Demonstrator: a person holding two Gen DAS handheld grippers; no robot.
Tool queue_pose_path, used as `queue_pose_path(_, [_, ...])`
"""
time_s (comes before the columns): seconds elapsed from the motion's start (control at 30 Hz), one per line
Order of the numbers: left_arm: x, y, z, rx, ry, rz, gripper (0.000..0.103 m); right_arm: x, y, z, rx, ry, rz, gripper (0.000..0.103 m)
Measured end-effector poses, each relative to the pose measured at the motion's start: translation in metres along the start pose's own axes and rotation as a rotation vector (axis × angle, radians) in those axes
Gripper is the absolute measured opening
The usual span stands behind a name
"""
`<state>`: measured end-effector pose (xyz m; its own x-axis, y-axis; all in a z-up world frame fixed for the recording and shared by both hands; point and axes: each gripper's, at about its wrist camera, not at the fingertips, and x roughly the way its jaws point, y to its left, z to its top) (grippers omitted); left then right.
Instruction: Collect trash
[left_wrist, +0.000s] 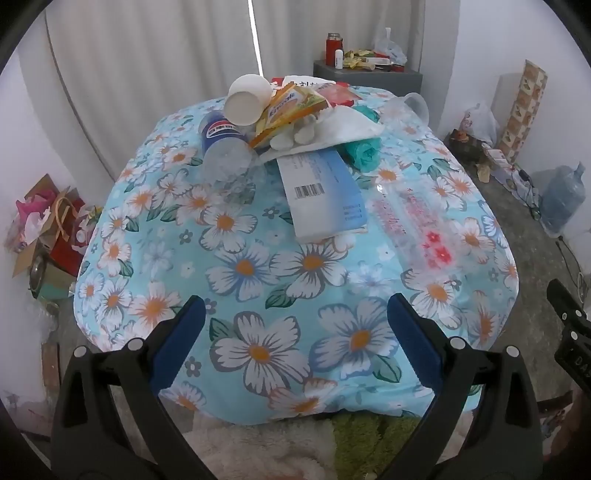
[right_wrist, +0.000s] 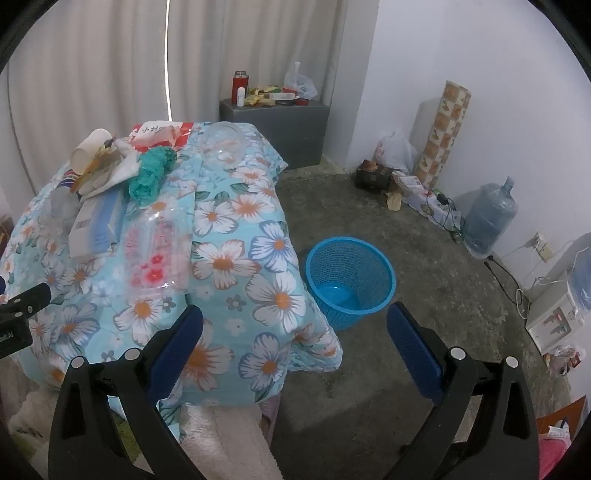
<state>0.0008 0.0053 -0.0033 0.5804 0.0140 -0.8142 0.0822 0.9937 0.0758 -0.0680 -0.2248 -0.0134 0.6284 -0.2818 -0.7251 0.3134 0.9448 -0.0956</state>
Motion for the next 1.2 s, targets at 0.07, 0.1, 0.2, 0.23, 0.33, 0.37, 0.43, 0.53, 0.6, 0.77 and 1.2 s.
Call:
queue_pose_path(0.07, [0.0003, 0.0005, -0.0002, -0.001, 0.001, 0.001, 0.095, -0.0002, 0.0001, 0.0003, 0.001, 0.000, 0.000, 0.097])
queue_pose_path(0.1, [0.0000, 0.0005, 0.0001, 0.000, 0.001, 0.000, 0.095, -0.0003, 0.0003, 0.0005, 0.001, 0.001, 0.000, 0.097])
queue_pose_path(0.2, [0.0000, 0.0009, 0.0002, 0.002, 0.001, -0.001, 0.095, -0.0006, 0.0007, 0.0009, 0.002, 0.001, 0.001, 0.097])
queue_pose_path(0.23, [0.0000, 0.0013, 0.0000, 0.002, 0.000, -0.001, 0.095, -0.0005, 0.0009, 0.0010, 0.002, 0.001, 0.002, 0.097])
queue_pose_path(0.33, [0.0001, 0.0019, 0.0002, 0.002, 0.001, -0.001, 0.095, -0.0009, 0.0013, 0.0014, 0.002, 0.001, 0.001, 0.097])
queue_pose_path(0.37, [0.0003, 0.0021, 0.0003, 0.002, 0.002, -0.001, 0.095, -0.0009, 0.0015, 0.0015, 0.002, 0.000, 0.001, 0.097])
queue_pose_path(0.43, [0.0000, 0.0020, 0.0003, -0.001, 0.003, 0.000, 0.095, -0.0011, 0.0016, 0.0017, 0.002, 0.001, 0.001, 0.097])
queue_pose_path(0.53, [0.0000, 0.0013, 0.0002, 0.000, 0.001, 0.000, 0.095, -0.0011, 0.0015, 0.0018, 0.002, 0.001, 0.000, 0.097])
queue_pose_path(0.6, [0.0000, 0.0016, 0.0003, 0.000, 0.002, -0.001, 0.095, -0.0010, 0.0014, 0.0018, 0.004, 0.001, 0.001, 0.097])
queue_pose_path(0.77, [0.0002, 0.0020, 0.0000, 0.001, 0.003, -0.001, 0.095, -0.0010, 0.0018, 0.0017, 0.003, 0.000, 0.001, 0.097])
queue_pose_path(1.2, [0.0002, 0.0023, 0.0000, 0.001, 0.004, 0.000, 0.095, -0.0007, 0.0018, 0.0018, 0.003, 0.000, 0.002, 0.097])
